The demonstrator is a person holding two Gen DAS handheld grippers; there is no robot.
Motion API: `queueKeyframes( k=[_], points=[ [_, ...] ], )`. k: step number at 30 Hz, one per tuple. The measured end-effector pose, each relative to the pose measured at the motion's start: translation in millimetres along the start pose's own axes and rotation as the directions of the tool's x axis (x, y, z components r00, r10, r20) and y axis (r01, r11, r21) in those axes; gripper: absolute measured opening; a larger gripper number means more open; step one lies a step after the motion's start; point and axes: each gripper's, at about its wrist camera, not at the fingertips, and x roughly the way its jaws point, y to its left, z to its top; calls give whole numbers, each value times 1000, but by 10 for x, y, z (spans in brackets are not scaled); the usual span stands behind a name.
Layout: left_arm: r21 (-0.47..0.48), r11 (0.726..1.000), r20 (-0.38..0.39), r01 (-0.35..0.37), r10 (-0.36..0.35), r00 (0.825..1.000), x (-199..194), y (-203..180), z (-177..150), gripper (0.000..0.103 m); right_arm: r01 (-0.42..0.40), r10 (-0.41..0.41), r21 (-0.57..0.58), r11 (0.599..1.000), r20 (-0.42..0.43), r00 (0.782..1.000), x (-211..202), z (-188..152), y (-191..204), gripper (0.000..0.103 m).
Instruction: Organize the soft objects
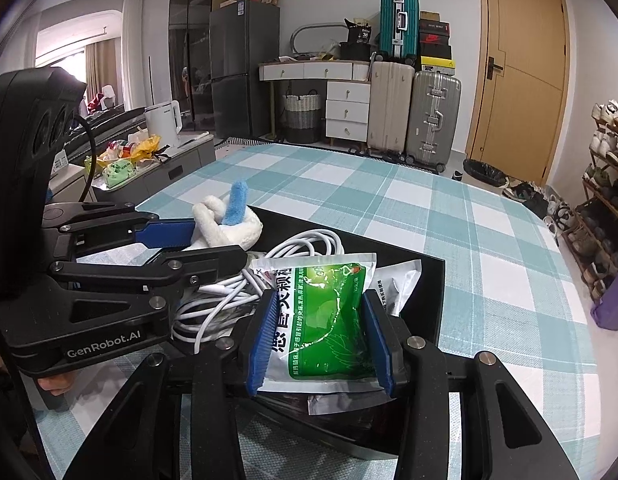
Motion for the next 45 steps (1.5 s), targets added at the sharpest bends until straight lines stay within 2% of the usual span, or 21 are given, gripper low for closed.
queueKeyframes(
  k=[5, 8, 10, 11, 12, 13, 14, 17, 20, 21, 32, 39, 45],
  points=[
    [-18, 1000, 7, 4, -4, 1000, -13, 10, -7, 33, -5, 5, -16, 1000, 5, 1000, -17, 7, 4, 47],
    [-14, 1000, 10, 2, -2, 1000, -25, 27, -1, 38, 0, 1, -26, 1000, 17, 1000, -74, 13, 13, 49],
    [-17, 1000, 20, 9, -8, 1000, -63, 34, 11, 47, -3, 4, -28, 1000, 28, 1000, -129, 15, 11, 50],
    [-22, 1000, 27, 9, -8, 1000, -87, 37, 19, 55, -3, 4, -29, 1000, 33, 999, -153, 18, 9, 55],
    [-35, 999, 40, 1, 0, 999, -127, 49, 30, 67, 1, 1, -32, 999, 39, 999, -185, 16, 9, 60],
    [-46, 999, 50, -10, 12, 999, -162, 63, 42, 73, 7, -5, -37, 999, 47, 999, -223, 12, 9, 71],
    [-53, 998, 55, -16, 19, 998, -188, 71, 51, 85, 12, -10, -39, 999, 53, 999, -254, 7, 4, 78],
    [-77, 997, 87, -4, 11, 996, -295, 116, 61, 89, 36, -34, -24, 999, 82, 996, -385, -16, -51, 86],
    [-80, 997, 94, -14, 22, 995, -371, 120, 44, 100, 43, -43, -5, 999, 90, 995, -462, -43, -101, 100],
    [-79, 997, 100, -24, 32, 994, -401, 113, 31, 102, 45, -44, -2, 999, 96, 994, -501, -59, -116, 100],
    [-128, 985, 162, -112, 132, 978, -603, 114, -257, 103, -9, 2, 43, 999, 163, 987, -783, -225, -146, 102],
    [-154, 980, 160, -126, 150, 976, -523, 95, -424, 103, -57, 44, 58, 997, 204, 978, -838, -297, -116, 102],
    [-147, 979, 176, -142, 167, 970, -486, 77, -483, 103, -55, 41, 58, 997, 228, 973, -858, -347, -90, 102]
  ],
)
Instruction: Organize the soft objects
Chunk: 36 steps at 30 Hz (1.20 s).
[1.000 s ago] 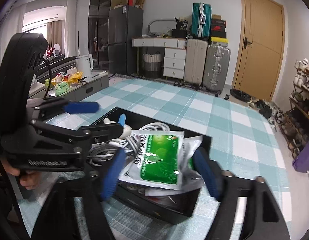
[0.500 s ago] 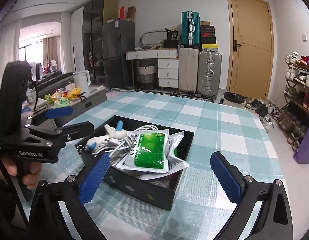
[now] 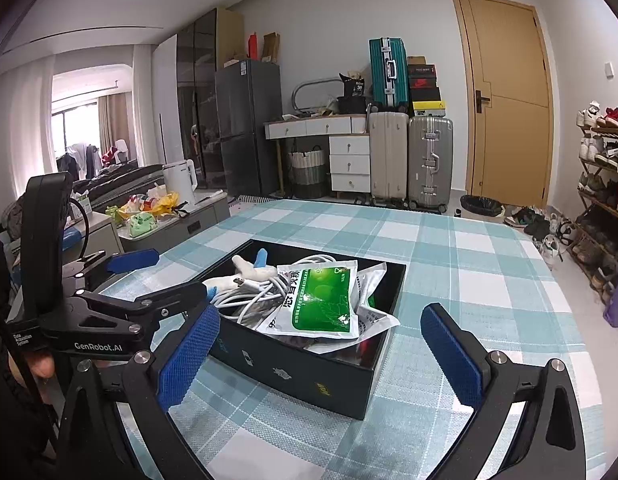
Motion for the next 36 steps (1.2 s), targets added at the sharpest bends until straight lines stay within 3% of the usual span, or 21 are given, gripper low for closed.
queueKeyframes(
  k=[12, 36],
  points=[
    [-5, 1000, 3, -10, 10, 1000, 10, 5, 9, 103, 5, -5, -9, 1000, 53, 999, -29, -48, -7, 102],
    [-14, 1000, 27, -10, 10, 1000, -44, 41, -4, 103, 12, -11, -22, 1000, 52, 999, -4, -53, 26, 102]
  ],
)
